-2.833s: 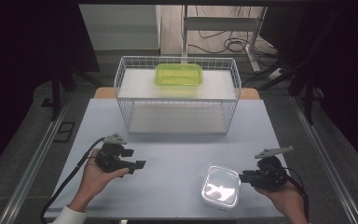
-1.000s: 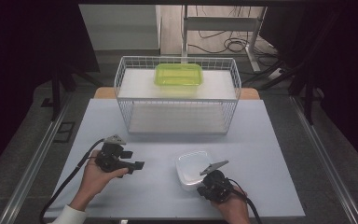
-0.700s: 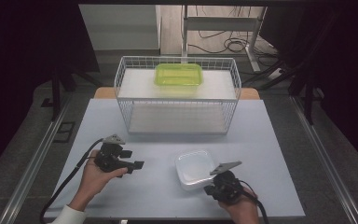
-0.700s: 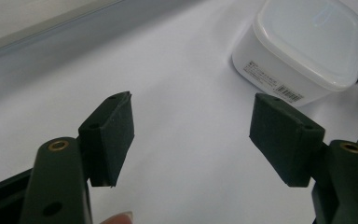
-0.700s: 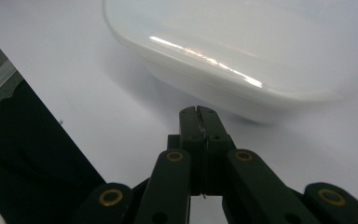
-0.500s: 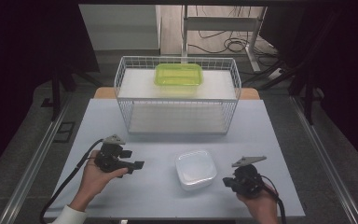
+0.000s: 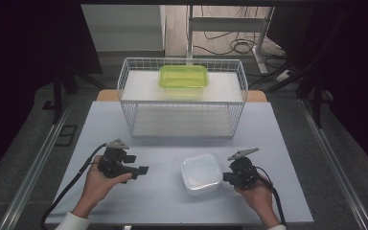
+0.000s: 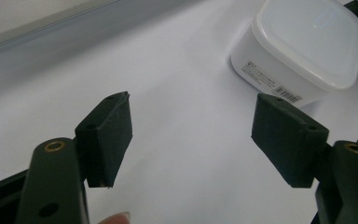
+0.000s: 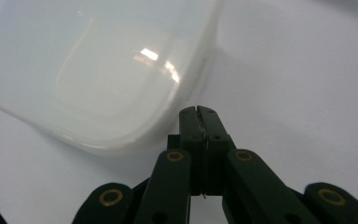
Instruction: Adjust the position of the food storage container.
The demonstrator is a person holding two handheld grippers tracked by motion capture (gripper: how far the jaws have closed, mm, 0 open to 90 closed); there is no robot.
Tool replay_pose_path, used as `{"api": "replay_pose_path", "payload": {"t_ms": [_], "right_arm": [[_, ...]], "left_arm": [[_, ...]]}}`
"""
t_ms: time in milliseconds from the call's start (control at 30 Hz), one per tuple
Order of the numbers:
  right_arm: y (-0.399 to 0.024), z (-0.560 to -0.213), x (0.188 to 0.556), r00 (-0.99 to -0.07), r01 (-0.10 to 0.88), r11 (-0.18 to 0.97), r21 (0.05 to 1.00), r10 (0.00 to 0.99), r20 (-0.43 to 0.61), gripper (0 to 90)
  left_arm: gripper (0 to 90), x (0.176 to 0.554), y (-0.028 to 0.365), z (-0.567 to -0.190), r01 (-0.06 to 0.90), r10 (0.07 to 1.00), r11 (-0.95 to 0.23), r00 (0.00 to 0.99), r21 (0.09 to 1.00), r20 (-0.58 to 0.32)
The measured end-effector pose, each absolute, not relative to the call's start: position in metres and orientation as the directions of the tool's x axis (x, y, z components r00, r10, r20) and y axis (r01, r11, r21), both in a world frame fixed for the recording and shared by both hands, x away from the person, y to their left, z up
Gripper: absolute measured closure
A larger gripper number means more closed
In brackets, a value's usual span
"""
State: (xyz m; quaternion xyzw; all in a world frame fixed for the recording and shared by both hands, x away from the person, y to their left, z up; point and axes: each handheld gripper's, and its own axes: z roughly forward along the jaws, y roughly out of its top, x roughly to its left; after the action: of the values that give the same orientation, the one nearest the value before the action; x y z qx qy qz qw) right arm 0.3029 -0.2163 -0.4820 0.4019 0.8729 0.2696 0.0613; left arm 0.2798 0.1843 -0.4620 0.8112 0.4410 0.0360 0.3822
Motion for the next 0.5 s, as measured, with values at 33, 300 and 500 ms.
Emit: {"api": "replay_pose_path", "payload": {"t_ms": [33, 300, 500], "right_arm": [[-0.215, -0.482, 0.302, -0.670, 0.667, 0.534, 0.519, 0.736, 0.103, 89.1], [-0.198, -0.485, 0.303, -0.677, 0.665, 0.541, 0.515, 0.728, 0.110, 89.0], [-0.172, -0.486, 0.307, -0.700, 0.645, 0.561, 0.519, 0.706, 0.108, 89.1]], "left_arm": [[28.0, 0.280, 0.184, -0.462, 0.688, 0.743, -0.318, 0.608, 0.652, -0.279], [28.0, 0.282, 0.185, -0.463, 0.691, 0.744, -0.313, 0.605, 0.652, -0.284], [27.8, 0.282, 0.185, -0.462, 0.690, 0.743, -0.312, 0.605, 0.653, -0.285]]}}
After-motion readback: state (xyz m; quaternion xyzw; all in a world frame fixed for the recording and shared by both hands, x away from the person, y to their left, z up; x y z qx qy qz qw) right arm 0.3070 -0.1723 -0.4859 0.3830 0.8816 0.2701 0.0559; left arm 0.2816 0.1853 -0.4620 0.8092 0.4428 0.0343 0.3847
